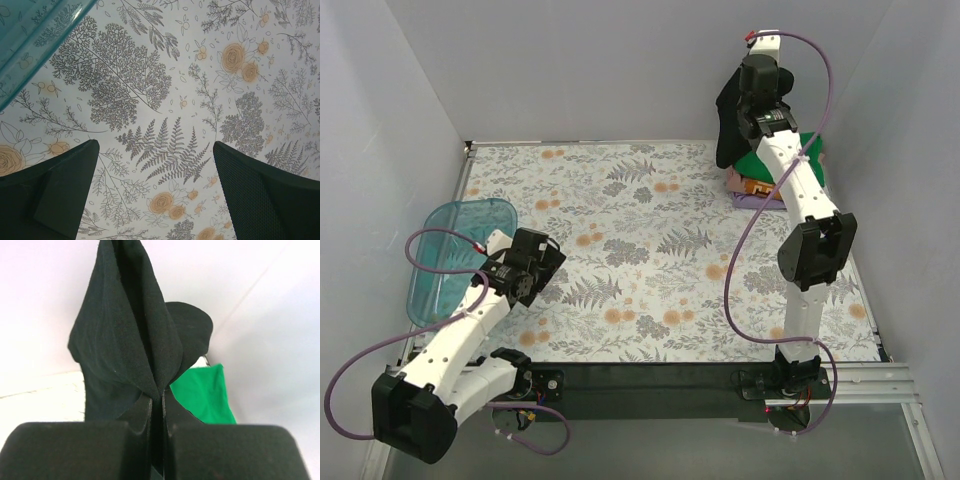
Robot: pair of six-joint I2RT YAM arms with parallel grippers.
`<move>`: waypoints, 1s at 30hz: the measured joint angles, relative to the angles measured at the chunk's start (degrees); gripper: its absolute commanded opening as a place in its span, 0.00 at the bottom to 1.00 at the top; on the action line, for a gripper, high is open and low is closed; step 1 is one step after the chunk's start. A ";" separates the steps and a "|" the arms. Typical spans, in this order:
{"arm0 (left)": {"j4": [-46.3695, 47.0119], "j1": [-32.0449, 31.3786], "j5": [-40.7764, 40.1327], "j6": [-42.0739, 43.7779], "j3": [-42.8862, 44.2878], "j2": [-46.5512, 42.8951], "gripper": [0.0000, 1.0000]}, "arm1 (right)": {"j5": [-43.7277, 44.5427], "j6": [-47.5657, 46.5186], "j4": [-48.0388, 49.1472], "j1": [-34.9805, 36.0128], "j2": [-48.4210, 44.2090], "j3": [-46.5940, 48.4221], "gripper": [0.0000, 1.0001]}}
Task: Fold and stack the t-shirts
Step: Neatly place the folded tshirt to the corner
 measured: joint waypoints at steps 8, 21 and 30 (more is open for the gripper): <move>0.39 0.00 0.31 0.59 0.00 0.98 0.98 | -2.12 1.33 0.31 0.02 -1.62 0.92 0.01; 0.79 0.00 0.28 1.01 0.00 3.61 0.98 | 2.23 0.50 0.79 -2.99 0.00 -2.93 0.01; 1.11 0.00 0.31 1.05 0.00 6.14 0.98 | -1.79 2.54 0.22 -11.04 1.20 -10.86 0.01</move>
